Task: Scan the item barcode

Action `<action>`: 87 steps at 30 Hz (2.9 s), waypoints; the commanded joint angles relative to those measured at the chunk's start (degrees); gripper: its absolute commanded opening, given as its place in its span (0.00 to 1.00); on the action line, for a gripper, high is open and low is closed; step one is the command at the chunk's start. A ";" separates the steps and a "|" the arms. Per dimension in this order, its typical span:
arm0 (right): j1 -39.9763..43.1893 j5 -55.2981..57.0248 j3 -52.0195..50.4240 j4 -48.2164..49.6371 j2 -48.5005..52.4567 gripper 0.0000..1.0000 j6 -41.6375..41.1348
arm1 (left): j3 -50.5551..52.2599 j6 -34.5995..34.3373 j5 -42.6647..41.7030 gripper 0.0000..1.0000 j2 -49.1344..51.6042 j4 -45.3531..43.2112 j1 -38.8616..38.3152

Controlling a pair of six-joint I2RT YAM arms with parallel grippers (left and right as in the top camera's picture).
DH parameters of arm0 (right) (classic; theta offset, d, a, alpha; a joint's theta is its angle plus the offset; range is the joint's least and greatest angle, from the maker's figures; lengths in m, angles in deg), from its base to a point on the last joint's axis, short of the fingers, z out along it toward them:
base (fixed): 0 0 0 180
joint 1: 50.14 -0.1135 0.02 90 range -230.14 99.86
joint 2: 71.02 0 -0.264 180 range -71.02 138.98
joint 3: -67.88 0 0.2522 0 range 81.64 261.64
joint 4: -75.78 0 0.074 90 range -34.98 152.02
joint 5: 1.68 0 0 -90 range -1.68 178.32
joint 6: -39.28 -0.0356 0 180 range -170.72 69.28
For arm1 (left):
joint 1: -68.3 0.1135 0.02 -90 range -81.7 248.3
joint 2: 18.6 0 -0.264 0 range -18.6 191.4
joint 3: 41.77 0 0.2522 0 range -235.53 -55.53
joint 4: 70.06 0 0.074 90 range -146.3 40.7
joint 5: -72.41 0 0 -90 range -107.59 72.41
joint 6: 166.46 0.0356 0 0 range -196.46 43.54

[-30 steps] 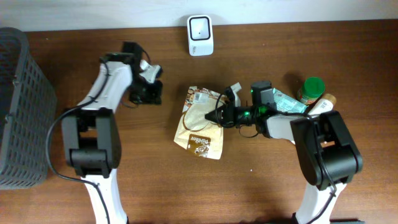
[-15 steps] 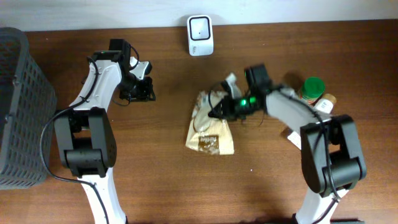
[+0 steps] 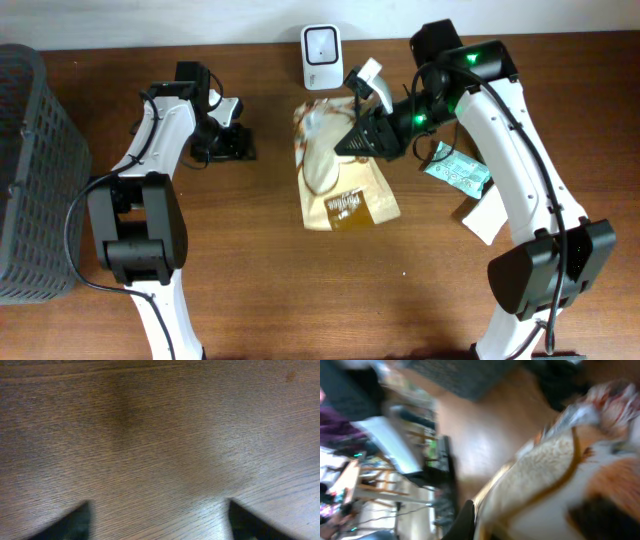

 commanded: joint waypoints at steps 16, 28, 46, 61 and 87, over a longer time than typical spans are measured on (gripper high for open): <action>4.92 2.05 0.72 -1.81 0.26 0.08 -1.22 | -0.37 0.15 0.17 0.99 -0.02 -0.35 0.00; 5.07 46.75 0.59 0.96 1.77 0.29 -38.58 | 1.09 0.20 -9.88 0.98 0.42 -3.30 -5.01; 13.77 46.73 0.59 1.92 2.47 0.32 -37.44 | 5.01 15.37 -8.57 0.90 0.63 -1.60 -26.45; 13.84 48.65 0.59 1.92 2.47 0.39 -36.81 | 4.24 15.47 17.55 0.88 0.63 -7.50 -44.33; 13.84 49.09 0.59 1.25 2.47 0.49 -37.35 | 5.81 3.15 29.77 0.75 6.73 -8.72 -30.45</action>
